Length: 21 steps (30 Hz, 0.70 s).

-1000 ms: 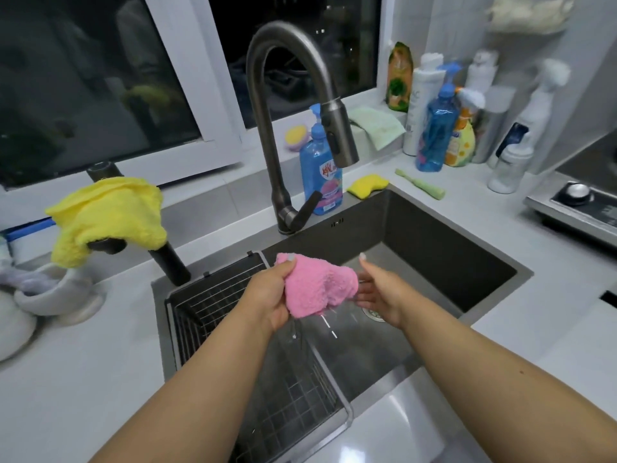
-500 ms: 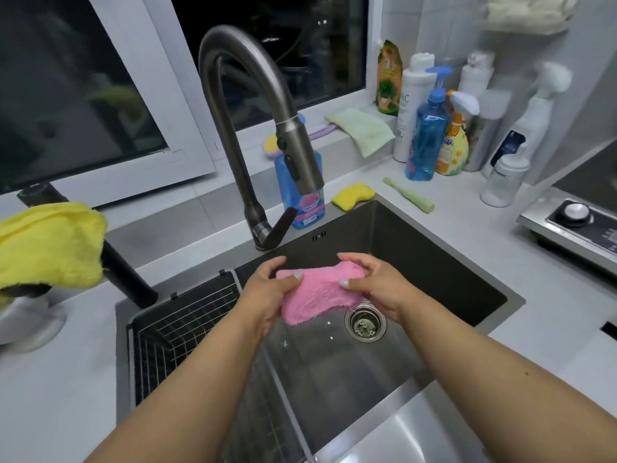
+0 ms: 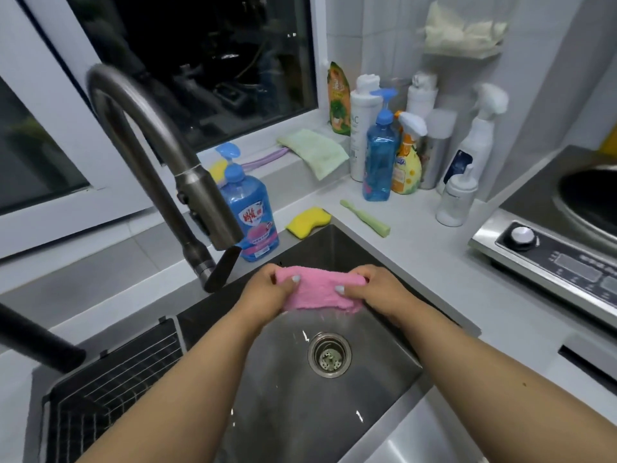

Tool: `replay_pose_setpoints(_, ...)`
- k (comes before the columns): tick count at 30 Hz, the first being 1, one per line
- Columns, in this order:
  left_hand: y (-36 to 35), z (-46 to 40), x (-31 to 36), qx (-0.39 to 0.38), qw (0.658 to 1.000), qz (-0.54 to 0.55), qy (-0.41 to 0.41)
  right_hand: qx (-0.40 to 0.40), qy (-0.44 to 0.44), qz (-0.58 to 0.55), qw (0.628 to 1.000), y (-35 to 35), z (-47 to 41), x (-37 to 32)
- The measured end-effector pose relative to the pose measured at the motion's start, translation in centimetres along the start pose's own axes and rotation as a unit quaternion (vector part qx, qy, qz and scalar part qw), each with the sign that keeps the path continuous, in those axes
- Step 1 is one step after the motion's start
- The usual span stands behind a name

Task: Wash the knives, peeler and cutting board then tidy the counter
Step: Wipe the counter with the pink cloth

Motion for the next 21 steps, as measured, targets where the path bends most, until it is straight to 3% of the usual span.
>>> replay_pose_setpoints(4, -3.5, -1.4, 1.2, -0.040, 0.996, 0.063, 0.039, -0.016, -0.074, -0.125, 0.989, 1.8, -0.9, 1.3)
replay_pose_setpoints(9, -7.5, -3.0, 3.6, -0.075, 0.981, 0.158, 0.084, 0.050, -0.069, -0.069, 0.994, 5.9, -2.3, 1.6)
replay_pose_setpoints(14, -11.0, -5.4, 7.0, -0.031, 0.986, 0.165, 0.021, 0.146, -0.103, -0.086, 0.980, 10.3, -3.8, 2.9)
replay_pose_setpoints(18, -14.4, -6.8, 9.2, -0.044, 0.994, 0.101, -0.017, 0.222, -0.129, 0.017, 0.966, 13.4, -5.1, 4.4)
replay_pose_setpoints(21, -17.0, -7.8, 9.5, -0.057, 0.997, 0.043, -0.027, 0.235, -0.143, 0.123, 0.954, 14.8, -5.7, 5.2)
Point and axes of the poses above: each hand's wrist, its own z-axis away from the middle knuckle, its own y-axis out of the back of the hand, x = y × z, the point moved 7 cm from there along -z, towards the middle knuckle, and after that the axes turned 11 degrees about x, right-handed, at the moved point
